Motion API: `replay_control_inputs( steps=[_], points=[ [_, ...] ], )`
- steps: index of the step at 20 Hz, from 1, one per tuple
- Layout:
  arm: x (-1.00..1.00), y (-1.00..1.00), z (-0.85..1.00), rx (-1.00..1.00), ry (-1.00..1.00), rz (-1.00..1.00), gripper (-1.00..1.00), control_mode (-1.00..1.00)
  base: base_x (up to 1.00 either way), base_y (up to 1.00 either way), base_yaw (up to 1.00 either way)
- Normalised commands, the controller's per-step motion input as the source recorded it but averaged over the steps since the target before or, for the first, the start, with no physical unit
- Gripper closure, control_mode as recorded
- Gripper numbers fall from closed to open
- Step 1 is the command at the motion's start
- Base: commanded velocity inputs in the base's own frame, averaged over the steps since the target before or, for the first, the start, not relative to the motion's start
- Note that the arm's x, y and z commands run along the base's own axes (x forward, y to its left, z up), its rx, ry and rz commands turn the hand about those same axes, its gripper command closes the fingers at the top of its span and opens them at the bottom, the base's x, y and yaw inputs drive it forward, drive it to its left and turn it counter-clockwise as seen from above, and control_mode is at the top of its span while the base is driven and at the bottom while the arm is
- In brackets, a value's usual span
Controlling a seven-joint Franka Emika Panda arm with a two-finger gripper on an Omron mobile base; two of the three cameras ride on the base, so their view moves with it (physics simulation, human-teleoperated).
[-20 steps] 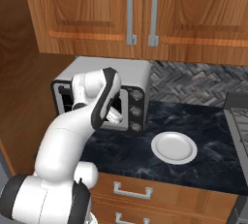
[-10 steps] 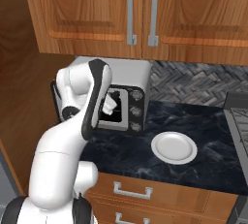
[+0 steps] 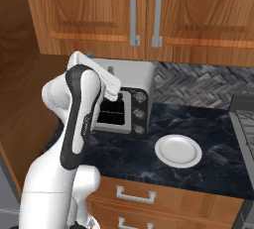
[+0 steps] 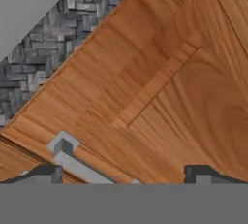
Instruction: Pick up the bagel from the plate, place it on the toaster oven rack, close the door, and set the timer.
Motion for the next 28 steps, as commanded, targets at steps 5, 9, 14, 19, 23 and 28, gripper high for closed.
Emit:
replay_control_inputs(
  steps=[5, 9, 14, 19, 23, 28],
  points=[
    [-0.50, 0.19, 0.39, 0.14, -0.63, -0.02, -1.00, -1.00, 0.00, 0.00, 0.00],
    [-0.50, 0.21, 0.36, 0.24, -0.51, -0.04, -1.00, -1.00, 0.00, 0.00, 0.00],
    [-0.14, 0.18, 0.25, 0.52, -0.23, 0.01, -1.00, -1.00, 0.00, 0.00, 0.00],
    [0.00, 0.19, 0.01, 0.68, -0.04, 0.08, -1.00, -1.00, 0.00, 0.00, 0.00],
    [0.00, 0.21, 0.00, 0.70, 0.00, 0.18, -1.00, -1.00, 0.00, 0.00, 0.00],
    [-0.09, 0.04, -0.01, 0.73, 0.02, 0.15, -1.00, -1.00, 0.00, 0.00, 0.00]
  ],
)
